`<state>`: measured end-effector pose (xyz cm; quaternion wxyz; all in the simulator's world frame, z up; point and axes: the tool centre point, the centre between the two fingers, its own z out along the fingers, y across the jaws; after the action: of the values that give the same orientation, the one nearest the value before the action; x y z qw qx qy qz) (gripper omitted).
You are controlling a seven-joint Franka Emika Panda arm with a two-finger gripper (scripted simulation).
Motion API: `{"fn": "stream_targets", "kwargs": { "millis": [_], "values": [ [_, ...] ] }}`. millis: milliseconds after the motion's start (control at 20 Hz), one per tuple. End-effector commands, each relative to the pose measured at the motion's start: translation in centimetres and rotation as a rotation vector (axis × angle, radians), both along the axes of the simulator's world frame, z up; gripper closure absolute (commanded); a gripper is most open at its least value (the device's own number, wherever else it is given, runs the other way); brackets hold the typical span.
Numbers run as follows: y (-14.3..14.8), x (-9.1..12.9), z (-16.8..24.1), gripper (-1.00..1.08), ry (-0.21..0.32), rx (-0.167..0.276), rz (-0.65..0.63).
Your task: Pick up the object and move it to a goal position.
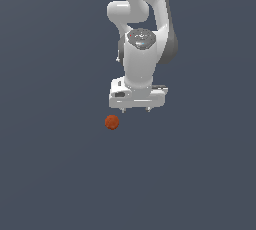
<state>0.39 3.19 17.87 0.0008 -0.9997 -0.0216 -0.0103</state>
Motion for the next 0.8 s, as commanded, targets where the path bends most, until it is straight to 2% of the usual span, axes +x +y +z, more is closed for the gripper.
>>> {"fn": "stream_targets", "kwargs": {
  "millis": [0, 400, 750],
  "values": [
    [-0.1, 0.0, -0.1, -0.92, 0.001, 0.000, 0.003],
    [-0.7, -0.1, -0.5, -0.92, 0.001, -0.003, 0.060],
    [-1.8, -0.2, -1.3, -0.92, 0.004, -0.007, 0.165]
  ]
}}
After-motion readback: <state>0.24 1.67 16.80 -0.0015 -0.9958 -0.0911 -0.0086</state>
